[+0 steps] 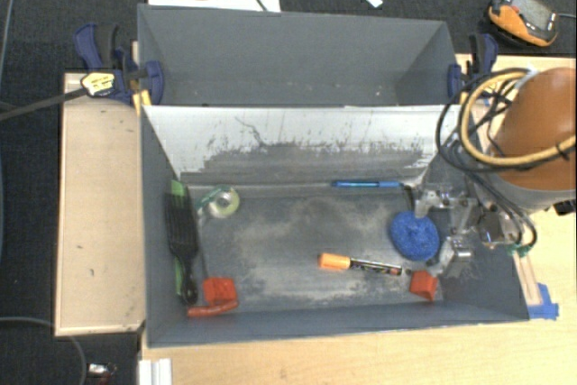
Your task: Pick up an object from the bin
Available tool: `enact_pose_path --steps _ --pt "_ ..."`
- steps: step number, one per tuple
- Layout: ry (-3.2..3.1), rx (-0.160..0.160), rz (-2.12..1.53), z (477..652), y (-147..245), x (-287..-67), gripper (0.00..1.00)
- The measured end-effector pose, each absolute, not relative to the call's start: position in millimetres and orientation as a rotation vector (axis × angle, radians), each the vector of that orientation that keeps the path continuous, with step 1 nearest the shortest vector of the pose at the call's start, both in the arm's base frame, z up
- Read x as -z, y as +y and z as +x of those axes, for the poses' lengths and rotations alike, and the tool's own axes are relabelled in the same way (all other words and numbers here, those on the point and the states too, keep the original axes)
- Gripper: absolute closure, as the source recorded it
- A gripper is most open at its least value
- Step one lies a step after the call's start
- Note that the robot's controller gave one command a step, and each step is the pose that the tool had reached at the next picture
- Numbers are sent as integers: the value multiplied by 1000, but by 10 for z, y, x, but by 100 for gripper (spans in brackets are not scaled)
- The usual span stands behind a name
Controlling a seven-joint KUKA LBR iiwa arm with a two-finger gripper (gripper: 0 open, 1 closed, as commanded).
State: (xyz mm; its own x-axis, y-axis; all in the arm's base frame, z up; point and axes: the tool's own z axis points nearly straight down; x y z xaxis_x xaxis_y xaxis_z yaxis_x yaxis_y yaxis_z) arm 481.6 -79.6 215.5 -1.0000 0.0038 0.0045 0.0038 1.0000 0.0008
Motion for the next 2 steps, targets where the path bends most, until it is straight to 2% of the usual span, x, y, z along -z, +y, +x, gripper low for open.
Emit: enact_pose_path --steps 1,2 --pt "-3145 -1 0 4833 -793 -2188 0" --pt "-3151 -3 -47 5182 -1203 -1231 0"
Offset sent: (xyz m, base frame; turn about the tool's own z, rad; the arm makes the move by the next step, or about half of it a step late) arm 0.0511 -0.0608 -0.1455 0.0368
